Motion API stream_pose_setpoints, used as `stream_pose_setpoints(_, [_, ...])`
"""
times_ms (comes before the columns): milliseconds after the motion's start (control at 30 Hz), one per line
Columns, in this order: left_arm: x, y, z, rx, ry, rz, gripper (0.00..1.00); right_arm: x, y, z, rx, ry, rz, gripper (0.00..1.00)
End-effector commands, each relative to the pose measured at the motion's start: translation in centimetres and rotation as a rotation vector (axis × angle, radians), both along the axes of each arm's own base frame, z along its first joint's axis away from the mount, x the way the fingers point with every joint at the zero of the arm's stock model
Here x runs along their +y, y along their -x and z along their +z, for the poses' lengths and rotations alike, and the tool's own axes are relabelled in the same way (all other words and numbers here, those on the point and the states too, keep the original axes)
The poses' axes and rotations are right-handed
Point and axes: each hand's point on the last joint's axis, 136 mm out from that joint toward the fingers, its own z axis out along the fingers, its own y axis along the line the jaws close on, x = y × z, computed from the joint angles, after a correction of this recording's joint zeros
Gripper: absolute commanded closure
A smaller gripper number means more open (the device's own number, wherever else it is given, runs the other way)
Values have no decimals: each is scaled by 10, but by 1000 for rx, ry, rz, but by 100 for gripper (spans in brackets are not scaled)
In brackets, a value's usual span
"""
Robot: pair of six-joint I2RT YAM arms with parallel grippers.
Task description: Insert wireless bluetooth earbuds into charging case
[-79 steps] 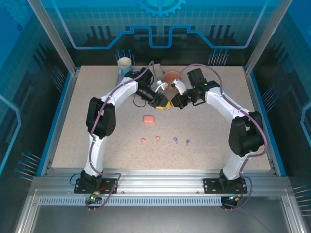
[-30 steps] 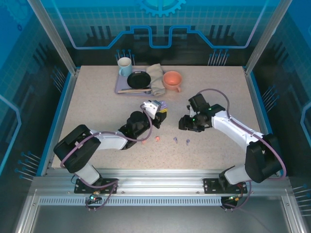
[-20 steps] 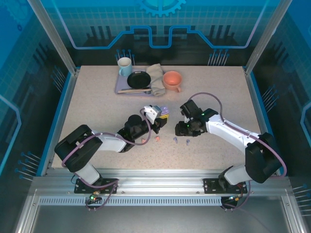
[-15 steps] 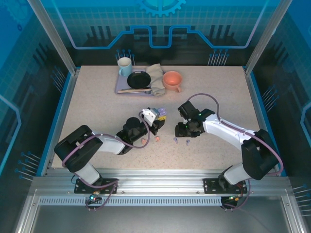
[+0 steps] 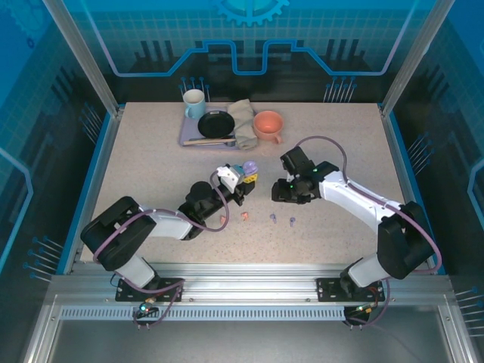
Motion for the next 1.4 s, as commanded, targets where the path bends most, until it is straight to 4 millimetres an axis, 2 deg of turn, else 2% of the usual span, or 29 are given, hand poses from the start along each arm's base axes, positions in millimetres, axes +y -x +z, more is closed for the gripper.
stream_pose_setpoints(0, [-5, 4, 38, -71, 111, -80, 100, 4, -4, 16, -3, -86, -15, 52])
stream_pose_setpoints(100, [-5, 6, 38, -45, 148, -162, 100, 0, 3, 8, 34, -57, 2, 53])
stream_pose_setpoints(267, [-8, 16, 42, -41, 138, -232, 100, -4, 21, -19, 106, 36, 61, 55])
stream_pose_setpoints(500, [-9, 27, 52, -59, 90, -269, 100, 8, 38, -47, 138, 138, 199, 58])
stream_pose_setpoints(900, [-7, 32, 59, -69, 78, -276, 100, 20, 40, -77, 182, 227, 267, 62])
stream_pose_setpoints(1367, [-7, 32, 57, -63, 74, -276, 100, 32, 35, -90, 190, 226, 263, 64])
